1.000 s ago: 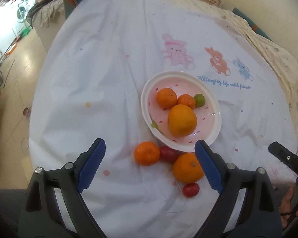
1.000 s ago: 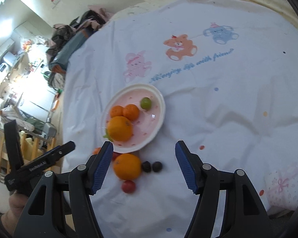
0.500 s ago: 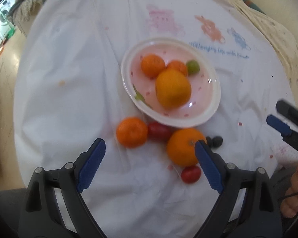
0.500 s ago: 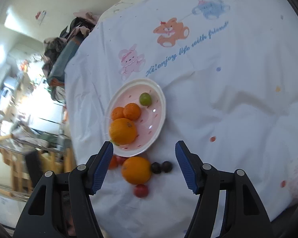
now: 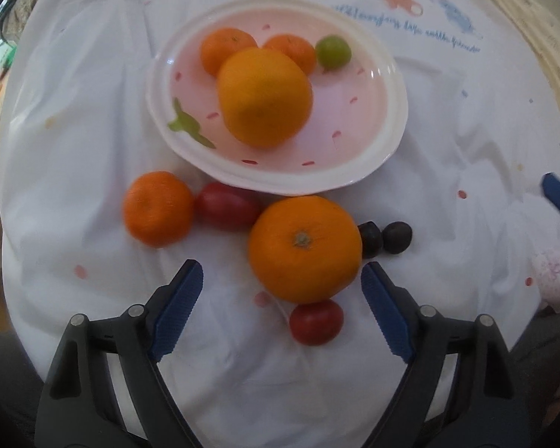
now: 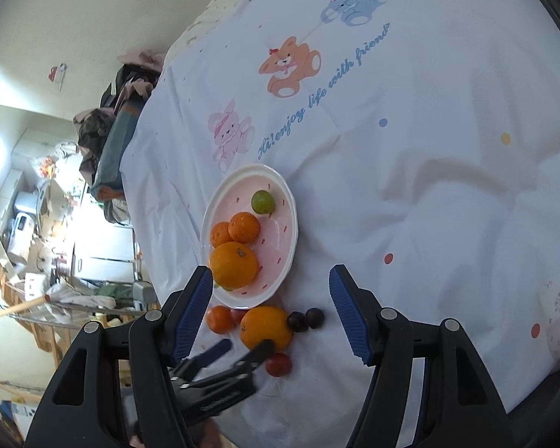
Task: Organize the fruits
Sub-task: 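Grasp another large orange with the left gripper and lift it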
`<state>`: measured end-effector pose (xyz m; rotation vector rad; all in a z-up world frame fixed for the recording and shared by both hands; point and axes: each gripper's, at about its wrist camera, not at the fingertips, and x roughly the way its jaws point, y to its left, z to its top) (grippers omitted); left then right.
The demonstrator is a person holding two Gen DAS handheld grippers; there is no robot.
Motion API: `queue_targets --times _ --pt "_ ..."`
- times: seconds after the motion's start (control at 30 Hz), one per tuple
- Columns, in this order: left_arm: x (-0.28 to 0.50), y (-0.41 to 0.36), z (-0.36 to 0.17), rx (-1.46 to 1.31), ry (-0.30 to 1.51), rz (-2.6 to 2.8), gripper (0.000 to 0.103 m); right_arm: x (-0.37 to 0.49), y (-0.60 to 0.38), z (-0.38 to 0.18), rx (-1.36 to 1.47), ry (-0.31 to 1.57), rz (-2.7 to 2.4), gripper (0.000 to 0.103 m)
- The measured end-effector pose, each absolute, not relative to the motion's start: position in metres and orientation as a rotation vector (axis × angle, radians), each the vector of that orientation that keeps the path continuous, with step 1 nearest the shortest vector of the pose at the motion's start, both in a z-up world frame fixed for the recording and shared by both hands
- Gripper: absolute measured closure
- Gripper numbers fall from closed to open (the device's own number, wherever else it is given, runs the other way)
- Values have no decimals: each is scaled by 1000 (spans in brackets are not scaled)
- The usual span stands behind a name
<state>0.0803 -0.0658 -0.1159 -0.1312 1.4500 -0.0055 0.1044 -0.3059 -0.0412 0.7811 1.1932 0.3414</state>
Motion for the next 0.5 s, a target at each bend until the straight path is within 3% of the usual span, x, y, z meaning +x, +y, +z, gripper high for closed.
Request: queue_targets --times 0.27,0.5 --pt "86 -78 -132 -129 1508 -6 41 106 -304 -37 784 1191 385 35" --pt "79 -80 -119 -114 1482 -23 47 110 -302 -35 784 1195 398 35"
